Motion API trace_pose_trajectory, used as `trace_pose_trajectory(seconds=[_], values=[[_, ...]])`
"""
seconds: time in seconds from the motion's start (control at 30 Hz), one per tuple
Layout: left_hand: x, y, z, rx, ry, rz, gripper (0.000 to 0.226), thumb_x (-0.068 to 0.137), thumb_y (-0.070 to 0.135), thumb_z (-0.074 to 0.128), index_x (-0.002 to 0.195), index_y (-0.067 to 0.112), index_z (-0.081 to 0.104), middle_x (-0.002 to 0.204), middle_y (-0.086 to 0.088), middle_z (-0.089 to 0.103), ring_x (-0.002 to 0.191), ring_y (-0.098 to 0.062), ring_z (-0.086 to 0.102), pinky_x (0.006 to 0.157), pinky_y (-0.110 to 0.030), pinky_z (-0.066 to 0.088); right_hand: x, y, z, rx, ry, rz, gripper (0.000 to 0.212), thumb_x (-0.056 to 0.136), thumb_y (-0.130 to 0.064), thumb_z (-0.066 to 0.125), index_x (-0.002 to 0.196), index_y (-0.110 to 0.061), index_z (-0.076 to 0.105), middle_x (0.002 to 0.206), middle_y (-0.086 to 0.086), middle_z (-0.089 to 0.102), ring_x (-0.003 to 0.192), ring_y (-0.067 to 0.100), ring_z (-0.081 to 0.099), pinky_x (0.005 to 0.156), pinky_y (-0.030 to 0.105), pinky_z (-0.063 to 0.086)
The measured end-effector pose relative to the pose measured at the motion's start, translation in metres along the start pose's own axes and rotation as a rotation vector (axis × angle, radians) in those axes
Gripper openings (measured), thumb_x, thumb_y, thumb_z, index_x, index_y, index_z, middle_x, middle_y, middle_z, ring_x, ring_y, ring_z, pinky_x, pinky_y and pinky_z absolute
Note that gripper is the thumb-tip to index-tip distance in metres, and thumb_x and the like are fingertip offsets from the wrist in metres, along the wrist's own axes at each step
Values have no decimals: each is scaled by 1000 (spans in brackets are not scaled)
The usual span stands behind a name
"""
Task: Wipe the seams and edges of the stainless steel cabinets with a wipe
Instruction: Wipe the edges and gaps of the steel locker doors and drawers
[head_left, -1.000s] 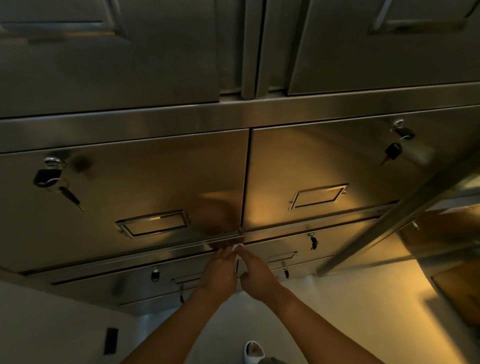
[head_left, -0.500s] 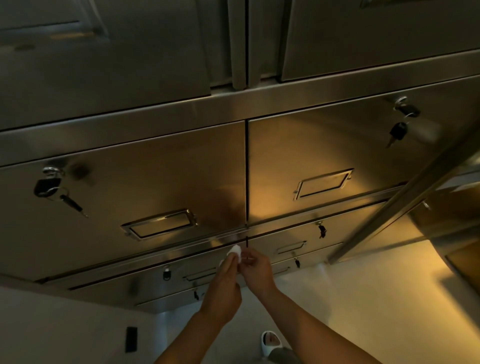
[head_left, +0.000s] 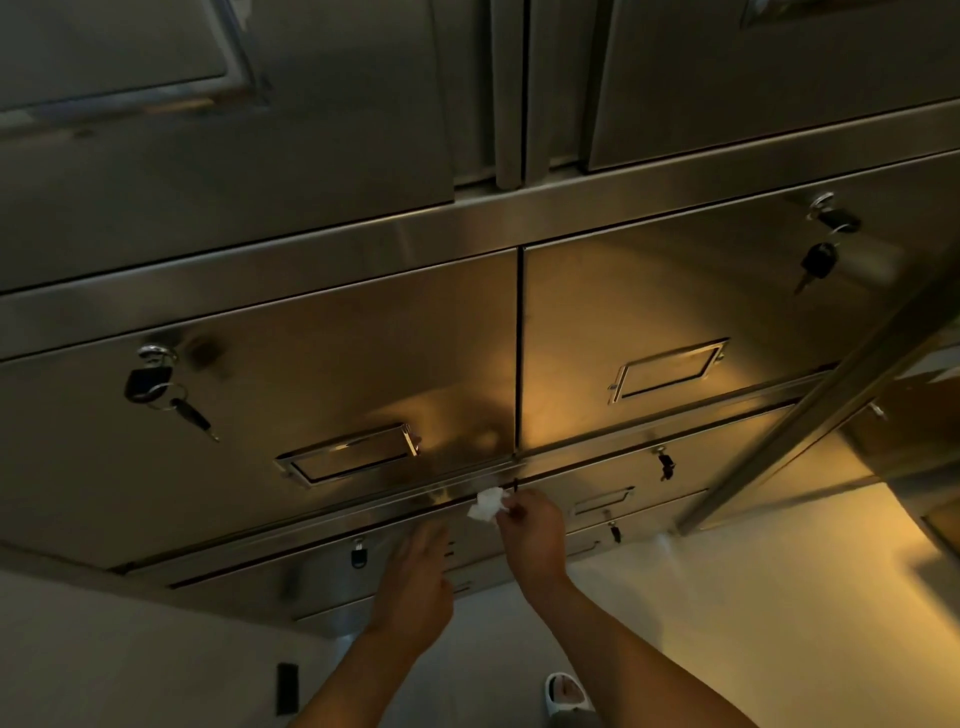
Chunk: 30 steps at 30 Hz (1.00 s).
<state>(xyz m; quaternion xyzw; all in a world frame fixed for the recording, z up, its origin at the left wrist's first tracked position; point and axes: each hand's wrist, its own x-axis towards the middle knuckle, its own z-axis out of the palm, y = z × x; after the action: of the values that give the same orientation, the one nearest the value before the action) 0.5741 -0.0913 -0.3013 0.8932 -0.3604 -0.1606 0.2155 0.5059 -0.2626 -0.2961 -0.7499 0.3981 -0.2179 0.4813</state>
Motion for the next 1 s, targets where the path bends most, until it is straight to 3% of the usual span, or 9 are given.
trace_pose_trajectory(seconds=[0.1, 0.13, 0.23, 0.33, 0.43, 0.53, 0.67, 0.9, 1.0], values=[[0, -22, -1, 89, -15, -22, 68, 82, 0, 65, 148, 9, 53, 158, -10, 44, 146, -33, 42, 121, -33, 20, 6, -10, -3, 99, 41, -17, 27, 79, 19, 68, 80, -6, 77, 71, -22, 60, 76, -15, 64, 73, 3, 43], [-1, -27, -1, 103, -27, -23, 68, 80, 0, 69, 146, 7, 56, 156, -12, 47, 144, -35, 44, 121, -35, 22, 8, -8, 0, 92, 48, -13, 25, 79, 17, 68, 77, -6, 77, 68, -21, 60, 74, -16, 63, 71, 7, 44], [-4, -37, 1, 120, -57, -34, 67, 76, -3, 75, 141, 3, 60, 152, -15, 51, 142, -39, 48, 118, -38, 26, 13, 4, 13, 128, 82, 71, 28, 78, 12, 71, 69, -15, 72, 65, -6, 65, 63, -1, 61, 64, 19, 44], [-4, -38, -1, 161, -74, -61, 67, 88, 4, 65, 152, 7, 47, 164, -10, 34, 154, -33, 29, 124, -34, 12, 15, 4, 20, 206, 148, 145, 24, 75, 14, 73, 65, -8, 72, 64, 6, 67, 59, 6, 57, 61, 16, 45], [-3, -40, -2, 186, -93, -100, 68, 97, 12, 53, 161, 15, 31, 171, -3, 18, 159, -25, 12, 128, -32, 2, 15, -2, 22, 304, 185, 231, 23, 73, 15, 75, 65, -6, 70, 60, 1, 62, 55, -3, 55, 58, 8, 42], [-3, -41, -6, 229, -110, -107, 68, 100, 15, 50, 163, 17, 25, 172, 0, 11, 159, -23, 8, 126, -30, -2, 17, -1, 30, 387, 225, 357, 18, 73, 12, 79, 68, -3, 71, 61, -1, 61, 55, -2, 54, 63, 19, 46], [-7, -51, -9, 246, -98, -69, 64, 101, 12, 49, 161, 14, 31, 172, 0, 9, 159, -23, 9, 125, -27, -2, 19, -3, 39, 445, 272, 451, 21, 72, 8, 82, 68, -10, 72, 65, 2, 65, 63, 14, 58, 69, 25, 48], [-19, -68, -20, 238, -52, -41, 65, 95, 7, 49, 158, 17, 38, 173, -2, 8, 159, -22, 9, 130, -34, 8, 9, -12, 52, 476, 281, 441, 24, 72, 7, 85, 65, -12, 72, 61, -1, 63, 58, 5, 55, 62, 21, 47], [-23, -78, -29, 267, -29, -56, 62, 90, 7, 58, 151, 18, 49, 170, -4, 17, 156, -26, 23, 126, -37, 25, -2, -17, 68, 463, 261, 408, 31, 70, 8, 84, 59, -17, 70, 59, -4, 63, 53, -3, 55, 60, 14, 47]])
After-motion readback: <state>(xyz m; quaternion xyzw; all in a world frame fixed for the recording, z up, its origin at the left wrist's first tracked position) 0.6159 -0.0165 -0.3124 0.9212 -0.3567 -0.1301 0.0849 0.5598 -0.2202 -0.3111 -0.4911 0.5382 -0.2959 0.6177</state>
